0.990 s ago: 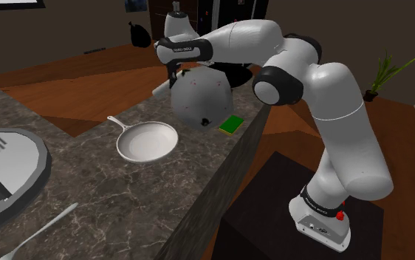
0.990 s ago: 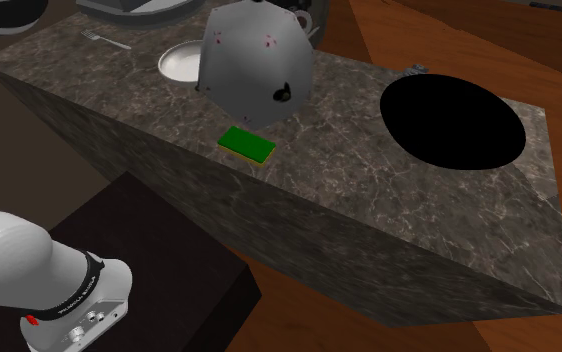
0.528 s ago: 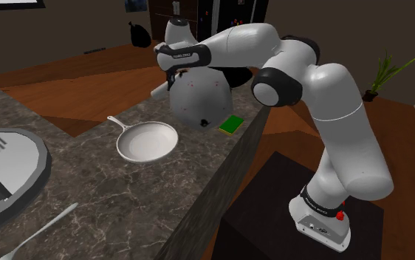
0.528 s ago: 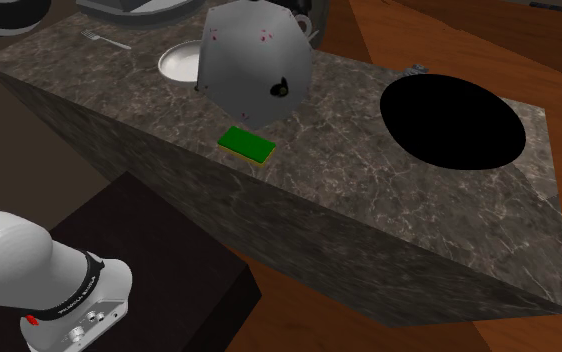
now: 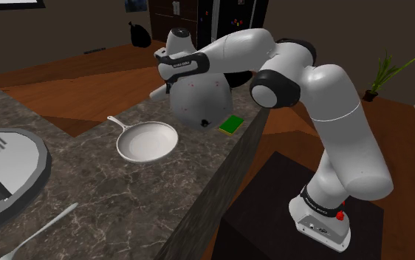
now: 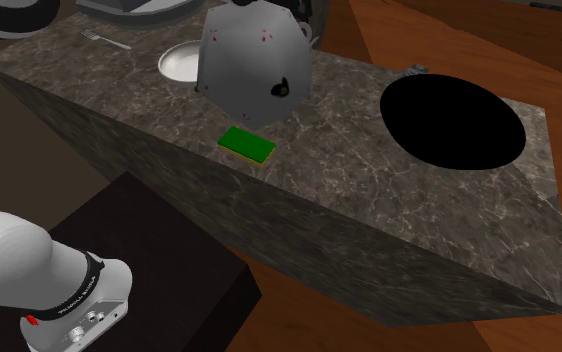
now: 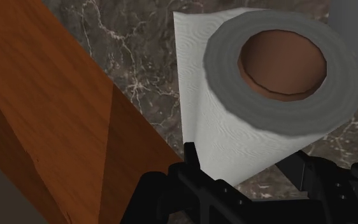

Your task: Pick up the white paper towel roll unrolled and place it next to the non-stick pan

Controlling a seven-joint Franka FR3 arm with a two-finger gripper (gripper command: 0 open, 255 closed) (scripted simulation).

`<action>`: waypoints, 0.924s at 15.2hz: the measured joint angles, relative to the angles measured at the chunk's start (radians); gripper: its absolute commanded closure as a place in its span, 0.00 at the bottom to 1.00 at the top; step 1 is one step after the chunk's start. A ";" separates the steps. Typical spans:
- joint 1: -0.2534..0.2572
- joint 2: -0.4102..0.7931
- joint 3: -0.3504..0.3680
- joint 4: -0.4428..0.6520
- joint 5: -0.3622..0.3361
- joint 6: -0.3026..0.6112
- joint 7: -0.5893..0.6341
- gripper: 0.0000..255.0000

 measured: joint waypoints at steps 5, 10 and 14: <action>-0.022 0.011 0.028 0.028 -0.001 -0.014 0.008 1.00; -0.038 0.015 0.044 0.040 -0.013 -0.038 0.012 0.00; -0.020 0.009 0.031 0.030 -0.030 -0.038 0.032 0.00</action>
